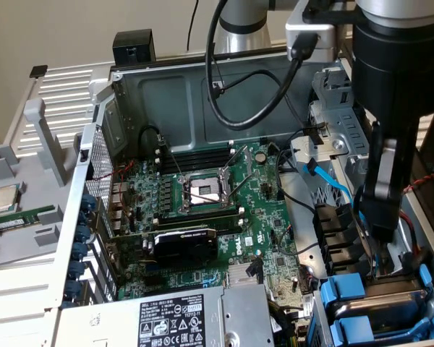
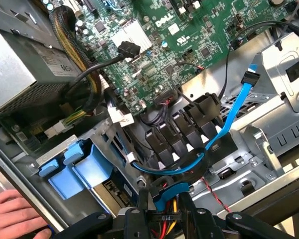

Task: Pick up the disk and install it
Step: 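Insert the first disk wire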

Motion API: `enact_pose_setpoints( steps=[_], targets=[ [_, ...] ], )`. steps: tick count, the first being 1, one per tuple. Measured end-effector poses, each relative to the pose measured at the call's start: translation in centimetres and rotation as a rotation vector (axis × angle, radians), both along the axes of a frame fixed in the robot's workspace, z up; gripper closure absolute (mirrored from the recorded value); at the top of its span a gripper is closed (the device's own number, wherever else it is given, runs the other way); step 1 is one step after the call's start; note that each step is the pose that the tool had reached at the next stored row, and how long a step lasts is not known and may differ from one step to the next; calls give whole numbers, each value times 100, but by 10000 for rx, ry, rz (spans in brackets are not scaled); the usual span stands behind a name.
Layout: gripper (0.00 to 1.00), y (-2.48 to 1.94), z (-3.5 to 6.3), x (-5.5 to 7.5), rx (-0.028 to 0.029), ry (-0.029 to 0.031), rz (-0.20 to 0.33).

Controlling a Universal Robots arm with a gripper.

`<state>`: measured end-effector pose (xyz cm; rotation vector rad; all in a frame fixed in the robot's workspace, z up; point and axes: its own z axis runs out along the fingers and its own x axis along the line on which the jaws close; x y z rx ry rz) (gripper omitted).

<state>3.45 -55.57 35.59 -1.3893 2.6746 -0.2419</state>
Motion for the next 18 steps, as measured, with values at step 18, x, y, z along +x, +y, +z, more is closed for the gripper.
enact_pose_setpoints(
  steps=[18],
  targets=[
    [65,20,-34,2,109,-46,-1367]
  ],
)
